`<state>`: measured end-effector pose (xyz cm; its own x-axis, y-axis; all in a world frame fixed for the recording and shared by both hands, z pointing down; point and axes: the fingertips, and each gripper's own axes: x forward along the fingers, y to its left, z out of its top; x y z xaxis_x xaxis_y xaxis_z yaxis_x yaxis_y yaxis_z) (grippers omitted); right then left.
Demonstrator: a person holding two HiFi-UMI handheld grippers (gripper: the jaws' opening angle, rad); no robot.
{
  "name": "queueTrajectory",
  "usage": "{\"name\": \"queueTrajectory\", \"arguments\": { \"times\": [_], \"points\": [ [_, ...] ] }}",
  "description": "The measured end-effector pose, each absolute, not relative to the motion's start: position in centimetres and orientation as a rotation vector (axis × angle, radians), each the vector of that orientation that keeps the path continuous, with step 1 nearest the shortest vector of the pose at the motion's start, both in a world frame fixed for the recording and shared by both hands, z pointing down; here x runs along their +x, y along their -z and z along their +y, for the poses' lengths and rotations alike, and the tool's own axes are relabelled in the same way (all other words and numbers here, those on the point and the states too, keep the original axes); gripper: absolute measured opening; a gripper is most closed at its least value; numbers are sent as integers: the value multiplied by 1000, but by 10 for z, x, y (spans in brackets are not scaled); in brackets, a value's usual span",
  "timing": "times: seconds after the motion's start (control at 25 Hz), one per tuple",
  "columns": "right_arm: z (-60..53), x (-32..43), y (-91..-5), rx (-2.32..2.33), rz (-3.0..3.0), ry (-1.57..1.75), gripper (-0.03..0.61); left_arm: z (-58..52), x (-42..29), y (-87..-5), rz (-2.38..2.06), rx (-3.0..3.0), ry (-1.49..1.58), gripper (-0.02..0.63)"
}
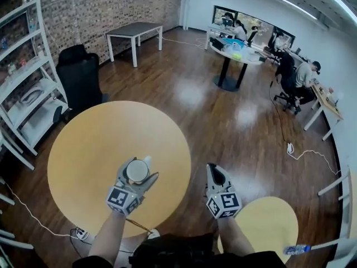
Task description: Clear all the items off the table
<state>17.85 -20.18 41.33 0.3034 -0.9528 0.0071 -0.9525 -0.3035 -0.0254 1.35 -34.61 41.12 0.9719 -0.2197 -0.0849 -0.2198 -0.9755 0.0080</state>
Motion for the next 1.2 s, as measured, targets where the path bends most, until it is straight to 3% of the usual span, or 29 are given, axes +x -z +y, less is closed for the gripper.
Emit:
{"name": "queueTrajectory", "arguments": {
  "times": [0.32, 0.6, 0.88, 1.2],
  "points": [
    [-346, 54, -430, -2232, 2165, 89, 5, -446, -144, -424, 782, -3026, -112, 414],
    [-405, -12, -454, -2071, 2422, 129, 5, -484, -239, -455, 1141, -2970, -18, 413],
    [-437, -19, -504, -2000, 2551, 338, 5, -504, -290, -538, 1557, -2986, 61, 414],
    [-482, -16, -542, -1926, 2681, 440, 5, -538, -299, -594, 1772, -2955, 156, 414]
  ]
}}
